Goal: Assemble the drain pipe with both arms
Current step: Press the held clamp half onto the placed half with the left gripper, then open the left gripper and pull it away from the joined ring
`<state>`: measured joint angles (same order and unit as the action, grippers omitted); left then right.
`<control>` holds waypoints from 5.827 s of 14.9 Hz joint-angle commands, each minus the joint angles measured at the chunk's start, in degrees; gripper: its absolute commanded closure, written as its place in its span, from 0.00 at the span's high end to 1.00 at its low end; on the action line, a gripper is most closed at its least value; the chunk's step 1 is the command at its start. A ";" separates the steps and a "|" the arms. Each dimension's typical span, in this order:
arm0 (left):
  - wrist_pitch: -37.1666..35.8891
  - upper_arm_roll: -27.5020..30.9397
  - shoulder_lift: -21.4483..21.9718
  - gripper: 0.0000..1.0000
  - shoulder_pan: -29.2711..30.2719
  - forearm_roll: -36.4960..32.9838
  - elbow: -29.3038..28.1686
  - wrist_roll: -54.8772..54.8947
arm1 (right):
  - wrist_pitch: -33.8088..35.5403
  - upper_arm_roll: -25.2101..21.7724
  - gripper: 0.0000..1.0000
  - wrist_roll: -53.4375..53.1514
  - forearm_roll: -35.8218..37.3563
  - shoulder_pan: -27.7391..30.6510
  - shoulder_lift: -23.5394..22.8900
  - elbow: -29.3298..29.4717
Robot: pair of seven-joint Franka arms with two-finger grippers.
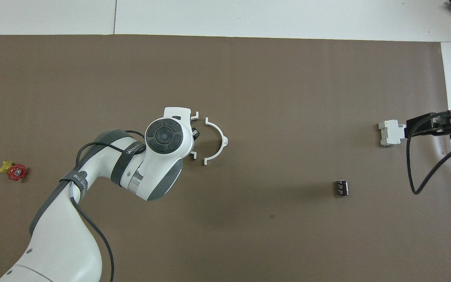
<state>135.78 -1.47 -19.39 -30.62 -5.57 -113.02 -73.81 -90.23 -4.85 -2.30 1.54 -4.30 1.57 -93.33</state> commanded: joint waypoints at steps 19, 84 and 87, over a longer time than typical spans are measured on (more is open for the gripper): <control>-0.78 0.76 -0.65 0.00 -3.13 -1.29 0.26 -3.44 | -0.92 0.10 1.00 0.63 -0.22 0.35 0.63 -0.71; -25.20 1.12 13.93 1.00 7.40 -1.20 3.42 24.31 | -0.92 0.10 1.00 0.63 -0.22 0.35 0.63 -0.71; -29.15 1.12 16.31 1.00 11.18 -1.20 2.81 31.95 | -0.92 0.10 1.00 0.63 -0.22 0.35 0.63 -0.71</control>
<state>109.72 0.16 -6.25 -22.02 -5.78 -108.37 -46.82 -90.23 -4.85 -2.30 1.54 -4.30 1.57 -93.33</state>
